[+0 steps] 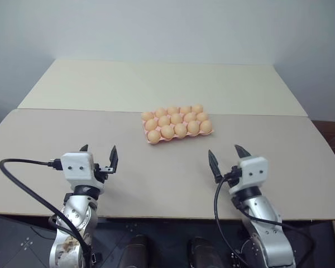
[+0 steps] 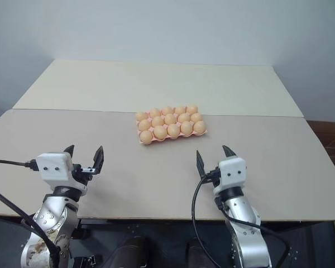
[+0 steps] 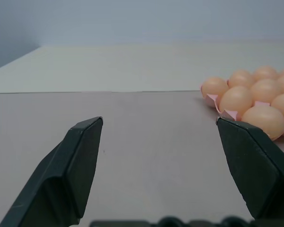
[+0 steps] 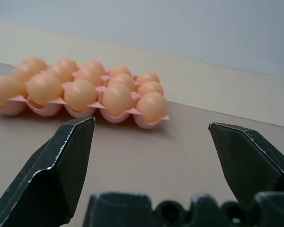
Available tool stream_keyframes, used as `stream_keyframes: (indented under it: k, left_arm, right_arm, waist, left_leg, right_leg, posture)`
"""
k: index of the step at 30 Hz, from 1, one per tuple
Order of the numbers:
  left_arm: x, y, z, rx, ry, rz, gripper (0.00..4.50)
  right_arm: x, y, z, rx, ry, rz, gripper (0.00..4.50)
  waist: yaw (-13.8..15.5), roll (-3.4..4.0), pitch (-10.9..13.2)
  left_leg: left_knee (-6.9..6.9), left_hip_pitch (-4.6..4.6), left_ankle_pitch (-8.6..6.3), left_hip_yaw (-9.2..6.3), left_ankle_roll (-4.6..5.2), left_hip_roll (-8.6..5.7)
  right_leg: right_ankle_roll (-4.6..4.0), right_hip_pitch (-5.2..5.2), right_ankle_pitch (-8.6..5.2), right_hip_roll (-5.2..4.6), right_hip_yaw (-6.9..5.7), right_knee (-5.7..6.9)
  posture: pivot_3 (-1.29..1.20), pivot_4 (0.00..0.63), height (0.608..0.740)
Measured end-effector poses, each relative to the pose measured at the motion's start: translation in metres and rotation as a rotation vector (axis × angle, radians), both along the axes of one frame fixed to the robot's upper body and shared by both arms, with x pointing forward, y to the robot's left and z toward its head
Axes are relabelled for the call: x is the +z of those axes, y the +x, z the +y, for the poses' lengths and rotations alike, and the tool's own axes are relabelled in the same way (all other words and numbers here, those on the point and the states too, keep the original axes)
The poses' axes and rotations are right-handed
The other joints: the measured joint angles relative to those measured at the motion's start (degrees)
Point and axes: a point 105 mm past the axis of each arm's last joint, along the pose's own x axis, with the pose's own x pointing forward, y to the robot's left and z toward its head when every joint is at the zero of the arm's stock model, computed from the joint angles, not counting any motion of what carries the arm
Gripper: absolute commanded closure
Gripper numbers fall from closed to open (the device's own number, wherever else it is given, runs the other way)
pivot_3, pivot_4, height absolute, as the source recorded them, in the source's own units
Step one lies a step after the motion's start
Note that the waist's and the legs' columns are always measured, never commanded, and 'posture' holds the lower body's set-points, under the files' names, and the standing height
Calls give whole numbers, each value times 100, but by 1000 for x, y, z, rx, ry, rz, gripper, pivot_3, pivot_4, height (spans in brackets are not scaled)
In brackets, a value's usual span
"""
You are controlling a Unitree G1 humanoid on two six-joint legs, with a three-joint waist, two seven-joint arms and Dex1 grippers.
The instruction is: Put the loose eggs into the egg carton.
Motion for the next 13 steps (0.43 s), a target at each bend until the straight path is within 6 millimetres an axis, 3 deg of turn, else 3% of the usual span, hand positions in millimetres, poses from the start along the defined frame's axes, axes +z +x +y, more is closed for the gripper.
stream_keyframes:
  k: [6,13]
  left_arm:
    - [-29,-21,4,14,25,76,341]
    - [-29,-22,4,22,2,46,341]
  right_arm:
    - [-20,-9,-28,-96,64,7,0]
    - [-16,-7,-24,-61,66,-24,0]
  waist:
    - [-79,0,0]
    - [-76,2,-1]
  left_leg:
    - [-2,0,-1,1,0,12]
    - [-2,-1,-1,1,0,10]
  right_leg:
    - [-17,-7,-11,5,2,3]
    - [-14,-4,-17,4,2,2]
  posture:
    - [0,150,740]
    - [0,150,740]
